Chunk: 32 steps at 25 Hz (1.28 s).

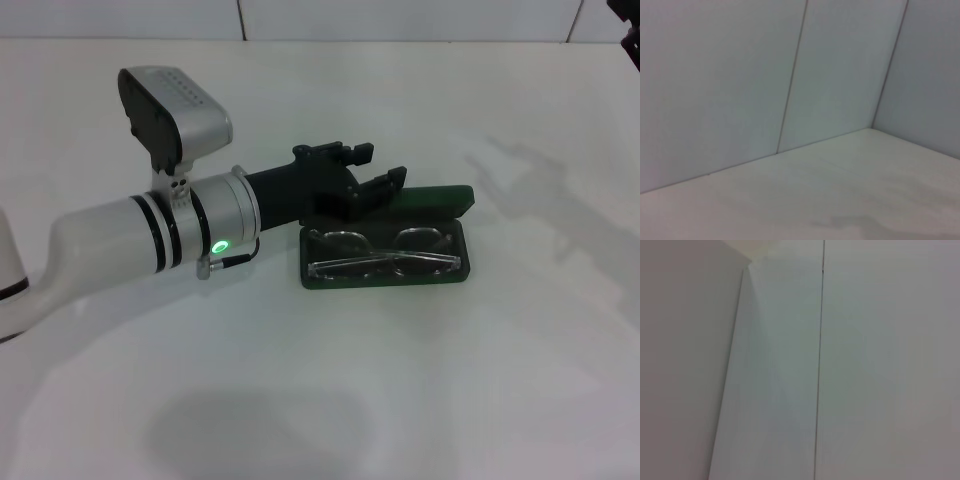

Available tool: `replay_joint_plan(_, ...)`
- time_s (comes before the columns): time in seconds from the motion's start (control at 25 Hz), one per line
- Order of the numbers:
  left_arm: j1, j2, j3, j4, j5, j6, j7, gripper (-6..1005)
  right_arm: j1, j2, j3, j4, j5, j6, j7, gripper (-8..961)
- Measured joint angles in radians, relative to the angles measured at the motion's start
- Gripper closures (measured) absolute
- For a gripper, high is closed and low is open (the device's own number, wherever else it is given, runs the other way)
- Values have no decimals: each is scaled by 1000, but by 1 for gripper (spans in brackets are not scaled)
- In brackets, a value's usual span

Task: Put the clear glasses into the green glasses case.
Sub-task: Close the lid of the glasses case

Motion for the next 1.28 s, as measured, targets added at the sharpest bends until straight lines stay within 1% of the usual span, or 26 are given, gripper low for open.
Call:
replay_joint_plan(0.2,11,0,27,5,-3,2,2,428,8,-2,0,-6,-1,19,0,598)
replay_joint_plan(0.44,20,0,30,10,-2,3,8,428,18,-8,0,-19,-1,54,0,597)
replay_joint_plan(0.68,63,0,34,15,-33,4,83,428,26,-10,0,-28,-1,85,0,597)
replay_joint_plan(0.96,99,0,35,16,-38,9,95,428,32,-14,0,-28,0,96,-2,596)
replay_joint_plan(1.28,106,0,68,18,-38,8,95,427,32,-15,0,-28,-1,96,-3,596)
